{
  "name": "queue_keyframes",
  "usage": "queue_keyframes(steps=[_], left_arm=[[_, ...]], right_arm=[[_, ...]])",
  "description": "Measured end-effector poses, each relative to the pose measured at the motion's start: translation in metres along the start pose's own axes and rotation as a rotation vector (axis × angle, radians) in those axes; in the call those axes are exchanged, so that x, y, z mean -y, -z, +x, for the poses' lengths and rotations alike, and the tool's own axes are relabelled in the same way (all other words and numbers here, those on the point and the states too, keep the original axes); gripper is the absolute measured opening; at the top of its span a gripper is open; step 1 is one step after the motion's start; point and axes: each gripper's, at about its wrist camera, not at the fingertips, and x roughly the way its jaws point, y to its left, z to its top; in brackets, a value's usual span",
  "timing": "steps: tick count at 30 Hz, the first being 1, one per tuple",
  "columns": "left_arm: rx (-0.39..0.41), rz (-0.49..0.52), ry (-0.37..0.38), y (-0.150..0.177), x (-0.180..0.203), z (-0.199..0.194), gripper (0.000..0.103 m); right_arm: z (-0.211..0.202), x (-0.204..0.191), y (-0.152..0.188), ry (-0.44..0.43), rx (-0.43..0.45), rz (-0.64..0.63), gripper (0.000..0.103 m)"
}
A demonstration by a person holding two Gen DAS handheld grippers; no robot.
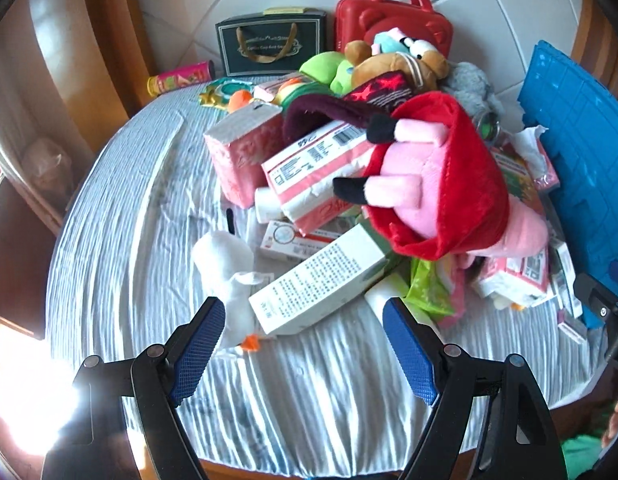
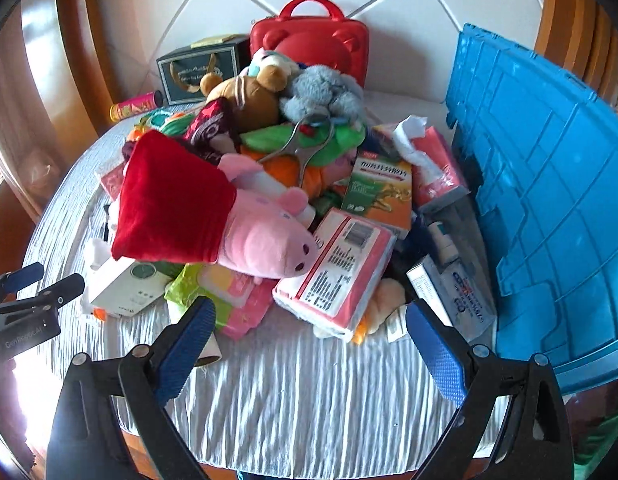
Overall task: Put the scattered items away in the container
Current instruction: 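Grasp the white-green medicine box with left gripper while right gripper grasps the white paper roll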
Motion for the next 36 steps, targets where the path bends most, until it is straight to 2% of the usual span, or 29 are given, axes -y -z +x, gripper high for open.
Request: queue_keyframes(steps=[1,3,7,9,14,23,26,29,31,33,36], left_arm=[[-0.011,-0.008,-0.006,0.004,-0.002,0.006,0.081],[-0.039,-0.021,-0.015,0.011,-0.007,0.016,0.081],[-0.051,0.001,-0.032,0.021,-0.007,0.028,0.081],[-0.053,0.009,-0.023,0.022,-0.007,0.033,0.081],[-0.064,0.061,0.025,0.013,-0.009,0.048,0.081],[-0.086,0.323,0.161,-0.006,-0.002,0.085,0.081],[-0.105,0.385,0.192,-0.01,0.005,0.098,0.071],[-0.132,0.417,0.224,-0.014,0.009,0.113,0.071],[-0.144,0.434,0.238,-0.014,0.012,0.12,0.066],[-0.156,0.441,0.272,-0.013,0.013,0.123,0.049],[-0.152,0.449,0.282,-0.011,0.012,0.121,0.045]], right_arm=[[0.009,-0.005,0.003,-0.018,-0.02,-0.012,0.084],[0.026,-0.015,0.009,-0.066,-0.071,-0.029,0.063],[0.05,-0.038,0.019,-0.114,-0.127,-0.068,0.056],[0.058,-0.049,0.024,-0.131,-0.147,-0.078,0.048],[0.069,-0.072,0.028,-0.132,-0.174,-0.07,0.047],[0.102,-0.102,0.04,-0.06,-0.215,0.111,0.047],[0.108,-0.103,0.041,-0.049,-0.215,0.162,0.047],[0.111,-0.103,0.044,-0.054,-0.217,0.178,0.048],[0.112,-0.104,0.047,-0.058,-0.216,0.182,0.049],[0.113,-0.106,0.049,-0.056,-0.217,0.185,0.049],[0.112,-0.109,0.052,-0.043,-0.218,0.181,0.049]])
